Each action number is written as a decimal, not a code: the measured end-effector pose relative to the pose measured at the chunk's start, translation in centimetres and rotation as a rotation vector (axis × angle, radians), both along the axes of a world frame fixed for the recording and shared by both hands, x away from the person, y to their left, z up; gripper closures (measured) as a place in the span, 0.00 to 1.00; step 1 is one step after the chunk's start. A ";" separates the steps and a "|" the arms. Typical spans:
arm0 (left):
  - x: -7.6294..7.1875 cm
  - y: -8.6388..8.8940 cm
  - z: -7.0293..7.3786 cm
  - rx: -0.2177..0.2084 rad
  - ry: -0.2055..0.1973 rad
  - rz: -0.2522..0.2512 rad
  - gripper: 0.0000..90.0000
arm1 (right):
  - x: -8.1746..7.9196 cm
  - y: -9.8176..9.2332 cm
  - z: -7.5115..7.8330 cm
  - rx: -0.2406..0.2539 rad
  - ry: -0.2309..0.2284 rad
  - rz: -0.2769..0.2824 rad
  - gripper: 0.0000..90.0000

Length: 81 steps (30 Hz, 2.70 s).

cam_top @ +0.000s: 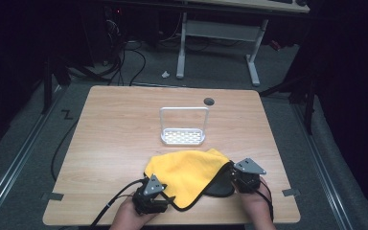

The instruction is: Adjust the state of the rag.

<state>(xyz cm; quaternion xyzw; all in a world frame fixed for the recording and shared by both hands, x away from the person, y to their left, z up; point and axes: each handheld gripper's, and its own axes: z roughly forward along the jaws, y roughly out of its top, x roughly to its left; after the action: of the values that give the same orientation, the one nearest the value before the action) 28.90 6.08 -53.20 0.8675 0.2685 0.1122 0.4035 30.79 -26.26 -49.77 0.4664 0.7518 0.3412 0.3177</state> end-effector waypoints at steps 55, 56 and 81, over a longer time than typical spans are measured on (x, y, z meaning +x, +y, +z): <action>3.6 11.1 0.2 -0.343 0.251 0.343 0.50 | 0.8 0.8 3.5 0.240 0.006 0.080 0.44; 3.6 10.9 0.1 -0.341 0.257 0.339 0.51 | 0.4 0.7 3.6 0.244 0.007 0.081 0.43; 3.7 15.3 3.4 -0.449 0.239 0.339 0.93 | 0.9 0.4 -2.5 -0.035 0.200 0.057 1.00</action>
<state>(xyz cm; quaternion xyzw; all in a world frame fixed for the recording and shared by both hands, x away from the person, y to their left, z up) 32.60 21.35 -49.79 0.7066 0.4732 0.0127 0.5260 31.65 -25.81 -52.24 0.4710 0.7985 0.2883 0.2395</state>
